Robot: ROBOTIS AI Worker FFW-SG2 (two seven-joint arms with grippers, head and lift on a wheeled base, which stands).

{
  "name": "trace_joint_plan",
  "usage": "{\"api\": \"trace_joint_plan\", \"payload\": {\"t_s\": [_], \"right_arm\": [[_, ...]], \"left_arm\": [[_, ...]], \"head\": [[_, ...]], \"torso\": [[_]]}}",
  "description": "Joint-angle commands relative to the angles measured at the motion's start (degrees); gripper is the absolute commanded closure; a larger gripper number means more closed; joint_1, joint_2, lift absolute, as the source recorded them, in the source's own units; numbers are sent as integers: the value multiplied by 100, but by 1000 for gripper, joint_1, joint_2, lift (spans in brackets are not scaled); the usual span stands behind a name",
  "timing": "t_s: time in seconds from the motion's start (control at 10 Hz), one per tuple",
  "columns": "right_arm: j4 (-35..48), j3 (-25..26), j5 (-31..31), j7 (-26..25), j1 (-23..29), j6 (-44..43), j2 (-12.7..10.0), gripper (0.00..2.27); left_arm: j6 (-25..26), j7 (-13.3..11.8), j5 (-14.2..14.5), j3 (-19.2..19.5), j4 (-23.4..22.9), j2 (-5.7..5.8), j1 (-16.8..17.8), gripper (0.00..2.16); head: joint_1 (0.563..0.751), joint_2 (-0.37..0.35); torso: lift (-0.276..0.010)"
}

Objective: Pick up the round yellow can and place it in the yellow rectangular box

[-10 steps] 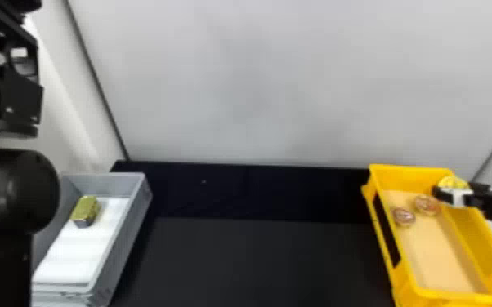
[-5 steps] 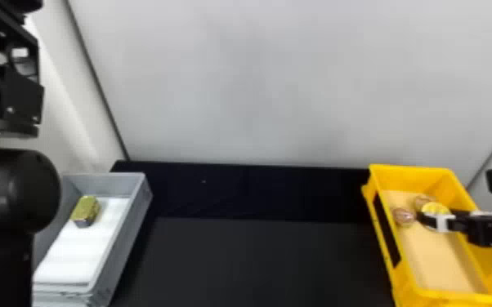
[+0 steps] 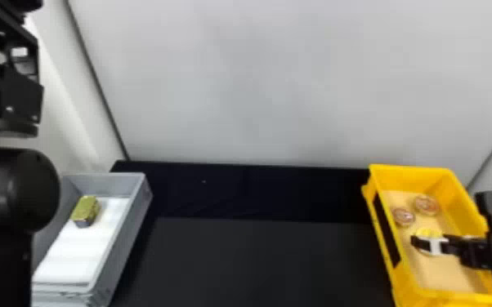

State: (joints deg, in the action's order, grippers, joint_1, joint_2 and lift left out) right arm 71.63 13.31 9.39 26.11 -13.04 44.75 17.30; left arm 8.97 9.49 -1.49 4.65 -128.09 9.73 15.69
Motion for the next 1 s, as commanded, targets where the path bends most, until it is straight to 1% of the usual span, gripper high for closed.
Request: {"api": "trace_joint_plan", "payload": {"t_s": [0.0, 0.2, 0.8, 0.9], "right_arm": [[-422, -4, 1, 0, -103, -70, 19, 727], [-562, -31, -95, -79, -103, -105, 19, 727], [-624, -57, -210, -79, -103, -140, 19, 708], [-633, -31, -324, -88, -94, -114, 19, 527]], "left_arm": [[-9, 0, 0, -8, 4, 12, -5, 140], [-18, 0, 0, -8, 4, 20, -5, 140], [-18, -8, 0, -8, 4, 29, 4, 139], [-18, -8, 0, -8, 4, 29, 4, 140]], "head": [[663, 54], [663, 54], [663, 54], [663, 54]], "torso": [[-2], [-2], [-2], [-2]]}}
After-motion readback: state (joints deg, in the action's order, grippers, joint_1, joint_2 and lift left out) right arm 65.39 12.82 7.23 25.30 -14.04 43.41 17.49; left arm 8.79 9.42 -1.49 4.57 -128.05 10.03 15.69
